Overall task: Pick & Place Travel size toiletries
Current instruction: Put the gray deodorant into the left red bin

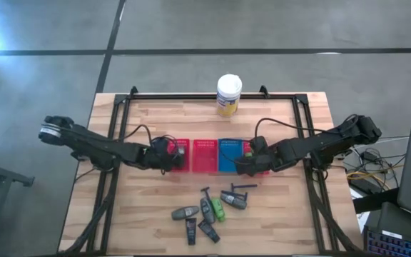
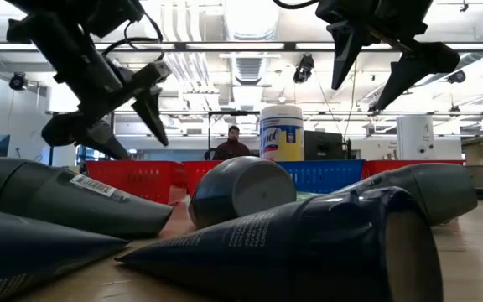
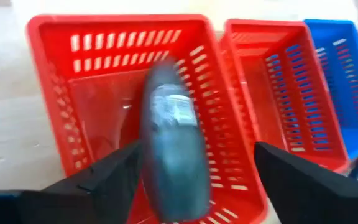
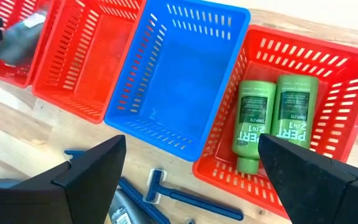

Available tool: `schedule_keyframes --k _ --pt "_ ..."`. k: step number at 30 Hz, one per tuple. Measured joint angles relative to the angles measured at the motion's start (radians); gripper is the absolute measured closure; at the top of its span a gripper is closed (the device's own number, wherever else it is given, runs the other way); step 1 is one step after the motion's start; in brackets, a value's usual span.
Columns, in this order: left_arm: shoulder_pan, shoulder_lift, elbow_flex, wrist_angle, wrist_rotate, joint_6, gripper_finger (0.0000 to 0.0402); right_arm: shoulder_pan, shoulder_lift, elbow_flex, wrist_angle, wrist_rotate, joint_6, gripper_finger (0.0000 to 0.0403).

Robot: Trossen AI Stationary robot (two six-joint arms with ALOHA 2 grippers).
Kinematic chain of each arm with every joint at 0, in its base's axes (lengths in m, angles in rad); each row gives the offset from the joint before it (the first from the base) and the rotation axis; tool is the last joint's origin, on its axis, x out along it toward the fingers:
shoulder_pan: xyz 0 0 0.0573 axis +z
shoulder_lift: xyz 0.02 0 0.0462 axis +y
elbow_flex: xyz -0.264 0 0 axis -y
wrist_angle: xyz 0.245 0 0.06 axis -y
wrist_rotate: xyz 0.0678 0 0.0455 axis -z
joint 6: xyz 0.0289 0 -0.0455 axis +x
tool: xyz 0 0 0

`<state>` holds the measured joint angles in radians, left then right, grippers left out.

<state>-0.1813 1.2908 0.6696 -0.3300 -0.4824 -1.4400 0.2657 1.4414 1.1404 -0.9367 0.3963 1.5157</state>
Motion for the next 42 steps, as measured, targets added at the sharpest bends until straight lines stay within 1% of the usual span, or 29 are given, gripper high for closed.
schedule_keyframes --k 3,5,7,9,10,11,12,15,19,21,25,27,31,33,35,37,39,42 --pt "-0.002 -0.005 0.034 -0.029 0.035 0.072 0.0075 0.0 0.0 0.0 0.0 0.0 0.0 0.0039" --pt "-0.014 -0.017 0.059 -0.032 0.106 0.232 0.0076 0.0 0.0 -0.001 -0.001 0.0 0.0 0.0039" --pt "-0.044 -0.03 0.094 -0.025 0.228 0.505 0.0081 0.0 0.0 -0.001 -0.001 -0.002 0.0 0.0039" --pt "-0.084 -0.036 0.115 -0.029 0.398 0.762 0.0088 0.0 0.0 -0.002 -0.001 -0.004 -0.005 0.0039" --pt "-0.107 -0.036 0.12 -0.034 0.476 0.851 0.009 0.0 0.0 -0.002 -0.001 -0.005 -0.01 0.0039" --pt "-0.129 -0.035 0.122 -0.043 0.53 0.909 0.0093 0.0 0.0 -0.002 -0.001 -0.005 -0.013 0.0039" --pt "-0.149 -0.031 0.122 -0.048 0.553 0.931 0.0094 0.0 0.0 -0.002 -0.002 -0.005 -0.015 0.0039" --pt "-0.192 -0.006 0.122 -0.047 0.543 0.918 0.0097 0.0 0.0 -0.002 -0.001 -0.008 -0.016 0.0039" --pt "-0.247 0.079 0.153 -0.058 0.46 0.835 0.0097 0.0 0.0 -0.007 -0.001 -0.015 -0.016 0.0039" --pt "-0.278 0.143 0.217 -0.096 0.437 0.82 0.0097 0.0 0.0 -0.011 -0.001 -0.024 -0.021 0.0039" --pt "-0.343 0.284 0.39 -0.319 0.363 0.832 0.0097 0.0 0.0 -0.019 -0.002 -0.045 -0.027 0.0039" --pt "-0.357 0.34 0.46 -0.392 0.363 0.827 0.0097 0.0 0.0 -0.021 0.0 -0.056 -0.025 0.0039" --pt "-0.366 0.395 0.526 -0.36 0.414 0.845 0.0097 0.0 0.0 -0.025 -0.001 -0.064 0.022 0.0039" --pt "-0.376 0.399 0.539 -0.343 0.415 0.877 0.0097 0.0 0.0 -0.03 -0.002 -0.064 0.022 0.0039" --pt "-0.38 0.395 0.538 -0.351 0.413 0.868 0.0097 0.0 0.0 -0.039 -0.002 -0.064 0.004 0.0039" --pt "-0.379 0.394 0.536 -0.353 0.412 0.837 0.0097 0.0 0.0 -0.052 -0.002 -0.073 -0.031 0.0039" --pt "-0.38 0.394 0.535 -0.341 0.406 0.831 0.0096 0.0 0.0 -0.064 -0.003 -0.095 -0.1 0.0039" --pt "-0.382 0.416 0.539 -0.275 0.401 0.791 0.0096 0.001 0.0 -0.078 -0.015 -0.125 -0.189 0.0039"
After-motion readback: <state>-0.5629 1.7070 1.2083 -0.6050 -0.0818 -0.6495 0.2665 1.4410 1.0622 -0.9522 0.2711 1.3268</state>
